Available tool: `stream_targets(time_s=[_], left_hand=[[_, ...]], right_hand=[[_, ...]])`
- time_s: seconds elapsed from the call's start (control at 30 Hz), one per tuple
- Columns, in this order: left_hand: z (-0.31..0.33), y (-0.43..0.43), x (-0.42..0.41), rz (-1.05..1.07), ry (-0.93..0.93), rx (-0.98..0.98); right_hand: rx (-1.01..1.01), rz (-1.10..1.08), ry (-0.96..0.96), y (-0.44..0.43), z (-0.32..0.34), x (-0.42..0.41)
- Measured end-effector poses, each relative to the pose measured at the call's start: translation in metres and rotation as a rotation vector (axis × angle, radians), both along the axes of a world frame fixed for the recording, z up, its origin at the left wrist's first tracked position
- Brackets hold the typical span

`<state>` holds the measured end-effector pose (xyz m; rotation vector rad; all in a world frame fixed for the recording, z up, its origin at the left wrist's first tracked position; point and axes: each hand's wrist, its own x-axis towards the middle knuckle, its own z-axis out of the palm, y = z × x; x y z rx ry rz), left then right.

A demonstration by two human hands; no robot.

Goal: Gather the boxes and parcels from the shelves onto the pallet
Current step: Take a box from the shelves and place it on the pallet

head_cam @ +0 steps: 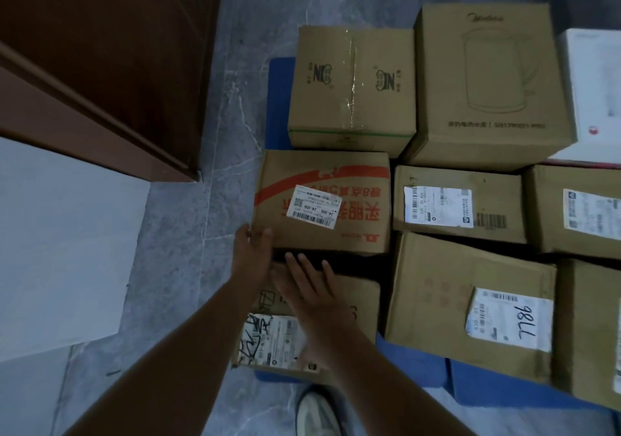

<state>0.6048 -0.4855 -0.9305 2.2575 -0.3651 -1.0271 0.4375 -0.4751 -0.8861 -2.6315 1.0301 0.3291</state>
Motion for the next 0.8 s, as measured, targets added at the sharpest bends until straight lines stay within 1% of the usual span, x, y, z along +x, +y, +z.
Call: stream_targets(time_s=[0.03, 0.07, 0.1, 0.13, 0.2, 0.27, 0.33, 0.43, 0.5, 0.6, 0.67, 0.7, 0.77, 0.8], left_hand=[[0.002, 0.008, 0.0, 0.048, -0.001, 0.032], [0.005, 0.02, -0.001, 0.1, 0.017, 0.092], [0.011, 0.035, -0.004, 0.138, 0.063, 0.171], [0.019, 0.05, -0.008, 0.146, 0.137, 0.245], [0.033, 0.072, -0.017, 0.096, 0.281, 0.293], [0.038, 0.08, -0.026, 0.045, 0.313, 0.255], [0.041, 0.079, -0.036, 0.002, 0.244, 0.213], [0.043, 0.068, -0.043, 0.023, 0.192, 0.166], [0.047, 0.067, -0.04, 0.059, 0.188, 0.122], [0.05, 0.078, -0.04, 0.113, 0.185, 0.041], [0.055, 0.079, -0.043, 0.089, 0.205, -0.001], [0.055, 0.076, -0.047, 0.066, 0.204, -0.011], [0.053, 0.07, -0.054, 0.023, 0.121, -0.002], [0.053, 0.065, -0.055, 0.008, 0.06, 0.008]], right_hand=[[0.122, -0.088, -0.006, 0.003, 0.003, -0.005], [0.235, -0.243, -0.019, 0.01, 0.009, -0.013], [0.269, -0.439, -0.048, 0.019, 0.014, -0.024], [0.253, -0.624, -0.073, 0.03, 0.021, -0.035], [0.238, -0.863, -0.083, 0.051, 0.03, -0.05], [0.294, -1.008, -0.113, 0.057, 0.035, -0.054], [0.348, -1.126, -0.19, 0.05, 0.037, -0.046], [0.408, -1.254, -0.24, 0.028, 0.039, -0.029], [0.448, -1.296, -0.314, 0.014, 0.041, -0.024], [0.488, -1.167, -0.47, 0.01, 0.044, -0.016], [0.506, -1.015, -0.433, 0.017, 0.046, -0.004], [0.471, -0.971, -0.388, 0.021, 0.044, 0.002], [0.432, -0.943, -0.345, 0.026, 0.046, 0.012], [0.416, -0.882, -0.336, 0.027, 0.045, 0.014]])
